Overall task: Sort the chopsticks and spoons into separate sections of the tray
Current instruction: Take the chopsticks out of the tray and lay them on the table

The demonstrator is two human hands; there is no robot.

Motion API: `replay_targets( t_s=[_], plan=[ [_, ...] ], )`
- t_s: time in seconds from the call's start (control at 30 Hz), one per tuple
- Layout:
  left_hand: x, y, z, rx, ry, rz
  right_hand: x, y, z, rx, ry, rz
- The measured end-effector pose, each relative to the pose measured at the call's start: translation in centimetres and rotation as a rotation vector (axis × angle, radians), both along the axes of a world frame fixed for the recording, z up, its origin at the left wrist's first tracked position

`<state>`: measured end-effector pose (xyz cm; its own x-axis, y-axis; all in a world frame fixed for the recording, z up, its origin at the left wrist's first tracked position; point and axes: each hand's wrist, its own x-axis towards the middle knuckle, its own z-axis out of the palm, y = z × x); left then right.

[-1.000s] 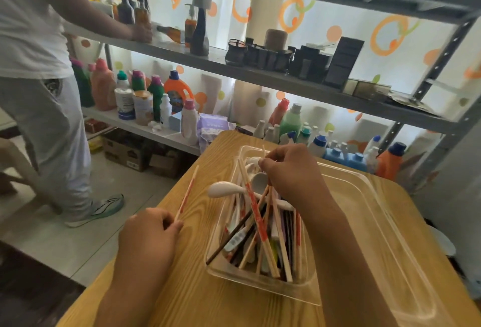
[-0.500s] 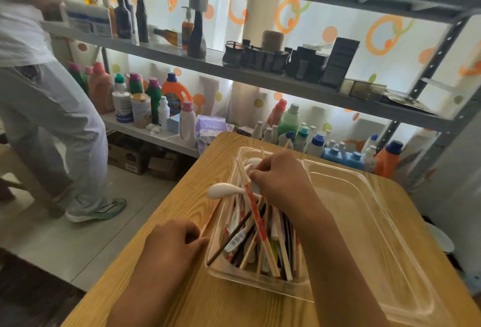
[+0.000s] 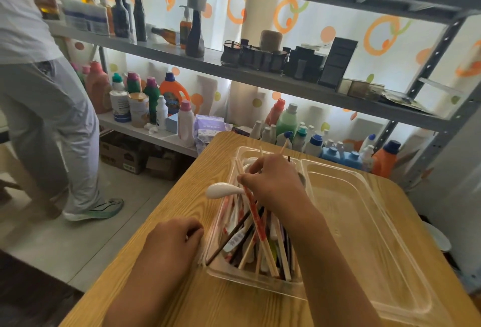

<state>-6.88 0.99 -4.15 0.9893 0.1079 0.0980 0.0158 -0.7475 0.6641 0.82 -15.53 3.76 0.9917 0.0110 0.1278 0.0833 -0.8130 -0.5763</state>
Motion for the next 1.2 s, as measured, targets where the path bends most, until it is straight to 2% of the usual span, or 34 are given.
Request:
replay_targets(
  t_s=[0.23, 0.5, 0.63, 0.77, 0.93, 1.03, 1.2],
  plan=[
    [0.0, -0.1, 0.4, -0.03, -0.137, 0.03, 0.0, -0.2, -0.2, -0.079, 0.04, -0.009],
    [-0.3, -0.3, 1.0, -0.125, -0.247, 0.101, -0.1, 0.0, -0.2, -0.048, 0.048, 0.017],
    [-0.7, -0.5, 1.3, -0.233, -0.244, 0.113, -0.3, -0.3, 0.9, 0.068, 0.083, 0.072],
    [-1.1, -0.6, 1.7, -0.545, -0.216, 0.081, -1.0, -1.3, 2.8, 0.234, 0.033, 0.129],
    [-1.8, -0.9, 3.0, -0.783, -0.207, -0.036, -1.8, -2.4, 4.4, 0.509, -0.022, 0.115],
    [-2.3, -1.0, 3.8, -0.858, -0.209, -0.115, -2.1, -2.4, 4.9, 0.679, 0.01, 0.102],
    [-2.6, -1.1, 4.5, -0.938, -0.199, -0.17, -2.2, -2.3, 5.0, 0.757, 0.049, 0.102]
  ],
)
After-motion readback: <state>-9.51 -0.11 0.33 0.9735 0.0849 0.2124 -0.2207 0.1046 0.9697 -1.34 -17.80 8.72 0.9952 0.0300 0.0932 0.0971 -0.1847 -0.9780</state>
